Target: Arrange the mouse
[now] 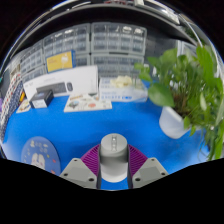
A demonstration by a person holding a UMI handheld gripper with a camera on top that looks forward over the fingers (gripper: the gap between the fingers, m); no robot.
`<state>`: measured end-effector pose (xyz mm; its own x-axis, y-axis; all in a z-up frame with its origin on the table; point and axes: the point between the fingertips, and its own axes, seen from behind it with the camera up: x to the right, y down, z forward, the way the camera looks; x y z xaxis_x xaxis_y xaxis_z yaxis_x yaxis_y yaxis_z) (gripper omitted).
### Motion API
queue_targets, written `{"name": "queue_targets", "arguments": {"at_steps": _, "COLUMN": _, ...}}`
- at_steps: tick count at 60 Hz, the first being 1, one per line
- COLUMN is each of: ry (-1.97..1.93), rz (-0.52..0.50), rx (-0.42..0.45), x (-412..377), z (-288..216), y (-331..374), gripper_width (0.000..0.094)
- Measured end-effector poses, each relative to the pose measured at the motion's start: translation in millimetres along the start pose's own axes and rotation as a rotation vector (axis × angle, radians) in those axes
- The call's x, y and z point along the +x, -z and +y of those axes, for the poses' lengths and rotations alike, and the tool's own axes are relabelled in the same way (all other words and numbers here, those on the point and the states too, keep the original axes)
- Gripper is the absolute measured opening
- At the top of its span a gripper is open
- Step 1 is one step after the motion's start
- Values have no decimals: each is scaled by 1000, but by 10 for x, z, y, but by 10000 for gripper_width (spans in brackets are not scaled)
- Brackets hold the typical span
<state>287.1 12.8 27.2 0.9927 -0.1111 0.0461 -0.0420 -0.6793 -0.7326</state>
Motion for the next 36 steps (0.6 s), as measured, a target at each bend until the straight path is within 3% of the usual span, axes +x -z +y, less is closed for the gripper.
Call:
{"name": "queue_targets", "arguments": {"at_steps": 10, "ry": -32, "rz": 37, "rx": 174, "x": -302, "z": -994, "y": 691, "gripper_width": 369}}
{"name": "queue_targets", "arguments": {"at_steps": 20, "ry": -24, "rz": -1, "rx": 307, "x": -1047, "z": -1589, "y": 1360, "gripper_width": 368}}
{"name": "queue_targets", "arguments": {"at_steps": 29, "ry": 34, "rz": -58, "rx": 317, "x": -1835, "z": -1507, "y": 1557, "gripper_width": 369}}
{"name": "queue_targets", "arguments": {"at_steps": 36, "ry": 31, "rz": -101, "rx": 223, "x": -2313, "z": -971, "y": 1327, "gripper_width": 367}}
